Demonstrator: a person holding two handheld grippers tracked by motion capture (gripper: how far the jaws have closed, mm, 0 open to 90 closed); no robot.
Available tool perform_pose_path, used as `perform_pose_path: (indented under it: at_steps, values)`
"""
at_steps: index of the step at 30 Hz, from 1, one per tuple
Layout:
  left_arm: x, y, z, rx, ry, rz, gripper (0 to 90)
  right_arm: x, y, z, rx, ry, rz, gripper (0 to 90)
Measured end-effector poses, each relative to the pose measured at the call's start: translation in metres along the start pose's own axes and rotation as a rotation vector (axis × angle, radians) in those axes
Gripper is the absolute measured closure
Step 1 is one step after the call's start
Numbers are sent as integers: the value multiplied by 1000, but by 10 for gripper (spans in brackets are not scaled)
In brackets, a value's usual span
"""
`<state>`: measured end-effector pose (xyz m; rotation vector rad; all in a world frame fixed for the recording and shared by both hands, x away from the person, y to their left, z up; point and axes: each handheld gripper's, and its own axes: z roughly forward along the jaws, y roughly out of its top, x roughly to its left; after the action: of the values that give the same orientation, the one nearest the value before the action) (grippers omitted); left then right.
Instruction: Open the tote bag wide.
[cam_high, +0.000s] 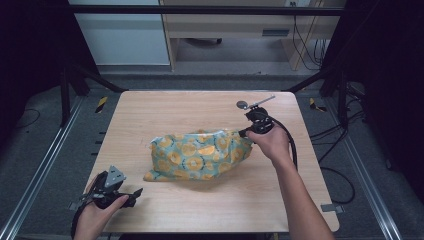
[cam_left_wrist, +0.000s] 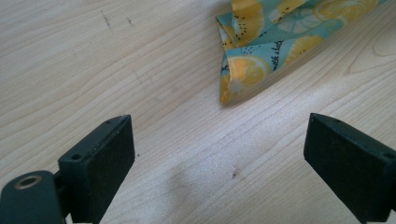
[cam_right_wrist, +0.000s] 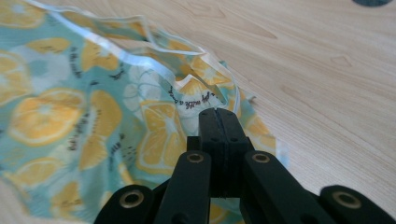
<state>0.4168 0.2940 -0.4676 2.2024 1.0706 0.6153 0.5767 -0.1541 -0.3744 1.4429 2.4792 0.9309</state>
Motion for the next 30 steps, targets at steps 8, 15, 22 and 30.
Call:
perform_pose_path:
  at_steps: [8,15,22,30]
  values:
    - [-2,10,-4,-16,10,25,90,16,-19,-32,-85,46,-50,900]
    - [-6,32,-12,-57,2,65,92,30,-46,-39,-121,70,-71,900]
    - [-4,48,-13,-74,-43,77,99,45,-69,-46,-150,79,-101,900]
    - [-6,75,-14,-93,-87,120,102,49,-76,-48,-155,73,-108,900]
